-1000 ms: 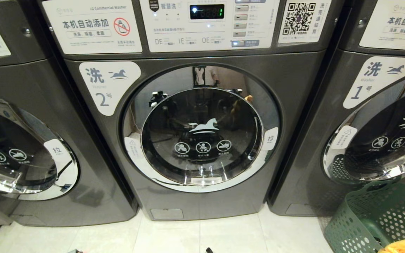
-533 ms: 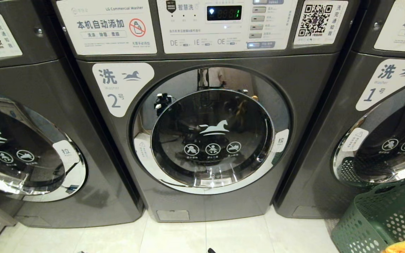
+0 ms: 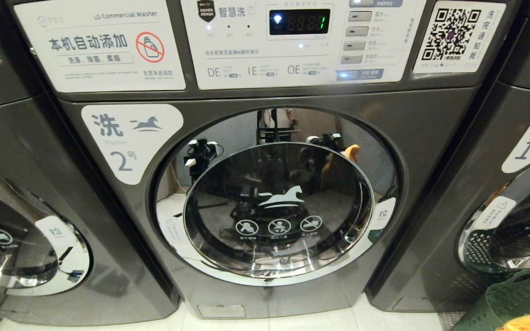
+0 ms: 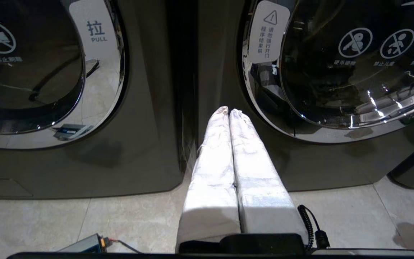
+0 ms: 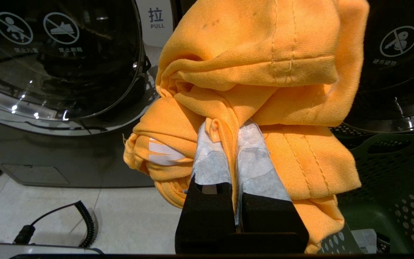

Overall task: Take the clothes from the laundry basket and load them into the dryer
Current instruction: Put the clothes in the dryer

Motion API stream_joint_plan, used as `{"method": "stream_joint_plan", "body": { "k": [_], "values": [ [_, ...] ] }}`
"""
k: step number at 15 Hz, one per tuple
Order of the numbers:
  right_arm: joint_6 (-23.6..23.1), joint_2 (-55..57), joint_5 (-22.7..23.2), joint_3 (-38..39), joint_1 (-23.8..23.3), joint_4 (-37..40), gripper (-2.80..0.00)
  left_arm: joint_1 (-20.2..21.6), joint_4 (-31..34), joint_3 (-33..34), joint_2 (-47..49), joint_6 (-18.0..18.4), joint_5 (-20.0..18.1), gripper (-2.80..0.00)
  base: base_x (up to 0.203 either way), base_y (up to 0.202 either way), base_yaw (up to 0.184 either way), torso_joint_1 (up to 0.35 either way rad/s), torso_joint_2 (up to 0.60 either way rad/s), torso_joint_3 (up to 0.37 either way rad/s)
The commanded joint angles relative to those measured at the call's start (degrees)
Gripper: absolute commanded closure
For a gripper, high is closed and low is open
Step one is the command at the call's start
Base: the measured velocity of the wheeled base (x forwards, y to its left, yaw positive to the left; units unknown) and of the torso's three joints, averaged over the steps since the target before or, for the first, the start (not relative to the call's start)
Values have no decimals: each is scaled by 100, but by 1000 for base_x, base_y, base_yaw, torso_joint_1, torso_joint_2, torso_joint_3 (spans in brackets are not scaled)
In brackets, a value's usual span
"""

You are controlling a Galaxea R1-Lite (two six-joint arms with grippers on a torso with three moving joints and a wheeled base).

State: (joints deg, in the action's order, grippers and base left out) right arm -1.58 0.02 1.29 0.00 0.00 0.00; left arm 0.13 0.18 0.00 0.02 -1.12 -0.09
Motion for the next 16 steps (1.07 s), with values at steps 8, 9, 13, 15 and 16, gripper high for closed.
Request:
{"method": "stream_joint_plan", "body": {
  "k": [8,9,13,15,16],
  "values": [
    [0,6,3,0,0,0,0,4,-1,9,-2,-20,0,0,81,0,0,2,1,1],
    [0,6,3,0,0,0,0,-5,-1,9,-2,-20,0,0,0,0,0,0,0,0],
    [0,6,3,0,0,0,0,1,-1,9,-2,-20,0,0,-1,21,0,0,1,-1],
    [0,6,3,0,0,0,0,4,-1,9,-2,-20,0,0,0,167,-3,2,1,4],
    [0,6,3,0,0,0,0,4,-1,9,-2,-20,0,0,0,206,-2,-2,-2,2]
  ]
}}
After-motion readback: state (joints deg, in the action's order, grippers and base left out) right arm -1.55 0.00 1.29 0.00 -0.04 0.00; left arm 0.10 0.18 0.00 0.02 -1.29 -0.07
